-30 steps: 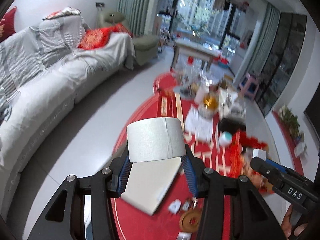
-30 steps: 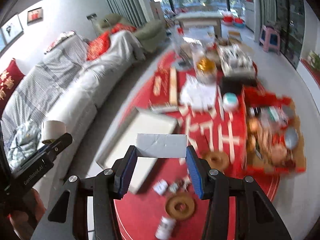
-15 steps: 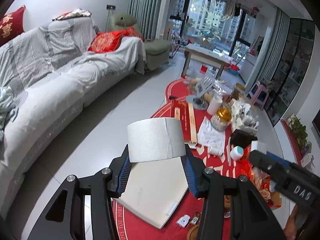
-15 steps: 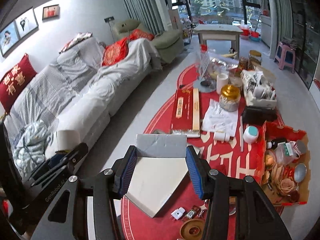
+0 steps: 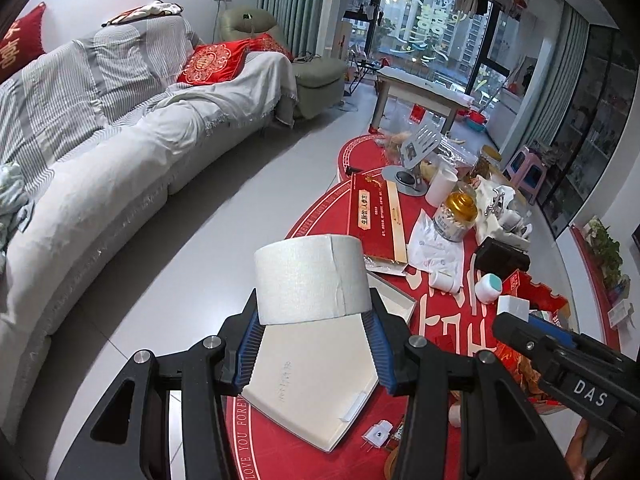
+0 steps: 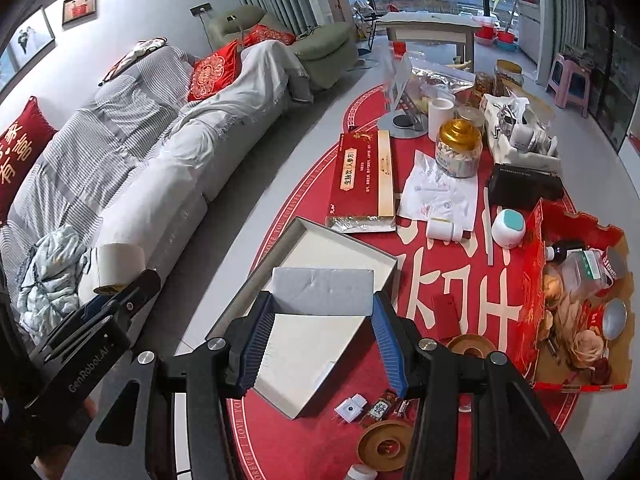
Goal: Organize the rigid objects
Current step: 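Lift and carry the tape roll and white block over the gray tray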
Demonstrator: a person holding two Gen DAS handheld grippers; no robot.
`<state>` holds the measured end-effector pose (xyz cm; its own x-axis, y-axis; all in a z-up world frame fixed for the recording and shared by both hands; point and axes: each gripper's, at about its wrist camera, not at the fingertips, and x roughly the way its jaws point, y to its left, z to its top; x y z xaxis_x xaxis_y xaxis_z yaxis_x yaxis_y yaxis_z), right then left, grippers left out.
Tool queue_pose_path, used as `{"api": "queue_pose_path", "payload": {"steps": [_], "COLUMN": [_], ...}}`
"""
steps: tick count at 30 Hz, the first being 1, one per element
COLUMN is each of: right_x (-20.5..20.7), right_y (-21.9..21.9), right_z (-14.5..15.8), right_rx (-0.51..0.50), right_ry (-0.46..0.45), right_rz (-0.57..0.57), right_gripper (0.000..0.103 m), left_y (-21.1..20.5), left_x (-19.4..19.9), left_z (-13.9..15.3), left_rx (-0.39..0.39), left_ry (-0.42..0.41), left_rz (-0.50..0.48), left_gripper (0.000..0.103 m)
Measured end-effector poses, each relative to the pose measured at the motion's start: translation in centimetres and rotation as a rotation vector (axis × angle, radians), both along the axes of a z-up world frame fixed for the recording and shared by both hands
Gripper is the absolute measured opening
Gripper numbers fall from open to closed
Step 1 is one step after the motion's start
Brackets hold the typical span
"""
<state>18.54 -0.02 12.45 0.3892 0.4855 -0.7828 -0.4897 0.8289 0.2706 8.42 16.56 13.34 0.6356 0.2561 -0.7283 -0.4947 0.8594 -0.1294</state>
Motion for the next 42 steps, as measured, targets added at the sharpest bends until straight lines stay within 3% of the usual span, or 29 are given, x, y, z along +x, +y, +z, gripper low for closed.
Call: {"api": "queue_pose_path", "payload": {"steps": [12,25,32,37,42], "right_x": [0.5,1.7,3.0,4.7,5.8], "right_y": [0.1,1.0,2.3,3.1,4.4], "right_z": [-0.8,-2.7,-5.0,-7.6,-10.4], "right_rx": [-0.007,-0.023,-0.036,-0.051,-0.076], "right_ry": [0.018,0.051,0.087,0.11,0.127], "right_rz": [0.0,0.0,0.011,-0.01,-0.01], "right_gripper": [0.051,0.051,0.051,0.051,0.051], "left_y": [0.0,1.2,2.0,2.4,2.9], "left_x": [0.2,1.6,2.8,4.1,5.1], "left_z": [-0.6,-3.1,-5.9,-9.8,-13.4], "left_rx": [0.002,-0.011,0.019,0.073,0.063], "left_ry": [0.016,0.074,0.131,0.207,0.258], "left_rz": [-0.002,0.014,0.047,0.083,0.113], "left_gripper": [0.052,0.052,0.052,0.052,0.052]}}
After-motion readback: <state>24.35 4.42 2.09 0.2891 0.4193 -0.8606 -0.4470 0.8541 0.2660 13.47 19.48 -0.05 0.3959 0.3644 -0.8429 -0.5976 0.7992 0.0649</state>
